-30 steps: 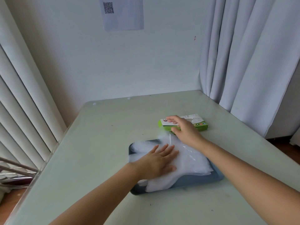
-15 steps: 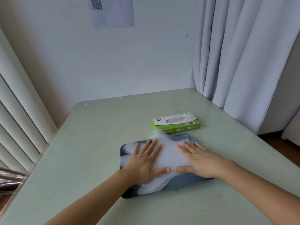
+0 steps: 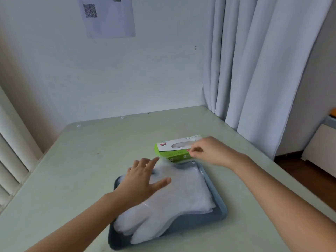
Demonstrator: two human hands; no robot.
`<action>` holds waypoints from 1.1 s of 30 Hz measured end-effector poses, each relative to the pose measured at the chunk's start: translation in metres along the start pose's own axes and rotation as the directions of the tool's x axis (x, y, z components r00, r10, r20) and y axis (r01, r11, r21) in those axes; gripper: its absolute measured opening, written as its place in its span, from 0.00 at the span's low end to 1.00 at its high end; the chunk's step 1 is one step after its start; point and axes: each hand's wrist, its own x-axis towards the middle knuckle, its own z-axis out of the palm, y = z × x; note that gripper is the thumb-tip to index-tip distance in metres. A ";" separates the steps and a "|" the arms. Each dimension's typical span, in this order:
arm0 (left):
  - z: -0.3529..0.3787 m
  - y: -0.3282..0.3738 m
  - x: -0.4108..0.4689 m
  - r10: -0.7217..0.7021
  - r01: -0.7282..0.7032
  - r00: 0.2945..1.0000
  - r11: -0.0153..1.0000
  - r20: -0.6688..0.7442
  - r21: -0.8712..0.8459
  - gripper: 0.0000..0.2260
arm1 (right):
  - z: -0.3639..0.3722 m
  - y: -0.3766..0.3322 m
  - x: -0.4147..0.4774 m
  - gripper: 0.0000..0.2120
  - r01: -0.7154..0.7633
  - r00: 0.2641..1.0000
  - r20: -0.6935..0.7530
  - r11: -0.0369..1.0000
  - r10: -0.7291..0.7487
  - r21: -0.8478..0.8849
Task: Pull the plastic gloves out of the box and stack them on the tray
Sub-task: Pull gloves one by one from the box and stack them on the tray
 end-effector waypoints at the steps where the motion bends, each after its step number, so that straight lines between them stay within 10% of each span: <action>1: -0.005 0.000 0.006 -0.019 0.018 1.000 1.000 0.006 0.016 0.55 | -0.001 0.004 0.012 0.08 0.000 0.999 -0.042 1.000 -0.001 -0.023; 5: -0.023 -0.003 0.036 -0.131 0.127 0.988 0.991 -0.087 -0.050 0.35 | 0.001 0.009 0.057 0.07 -0.069 0.997 -0.026 0.997 0.068 -0.039; 8: -0.029 -0.005 0.065 -0.150 0.123 0.972 0.981 -0.181 -0.150 0.23 | 0.014 -0.002 0.079 0.26 -0.291 0.957 -0.022 0.955 0.290 -0.051; 19: -0.007 0.009 0.141 -0.027 0.051 0.968 0.995 0.250 -0.089 0.32 | 0.040 -0.027 0.109 0.18 -0.526 0.849 -0.010 0.845 0.528 -0.093; 33: 0.005 0.002 0.151 0.027 -0.010 0.971 0.997 0.235 -0.075 0.27 | 0.056 -0.021 0.105 0.12 -0.397 0.917 -0.137 0.883 0.374 -0.251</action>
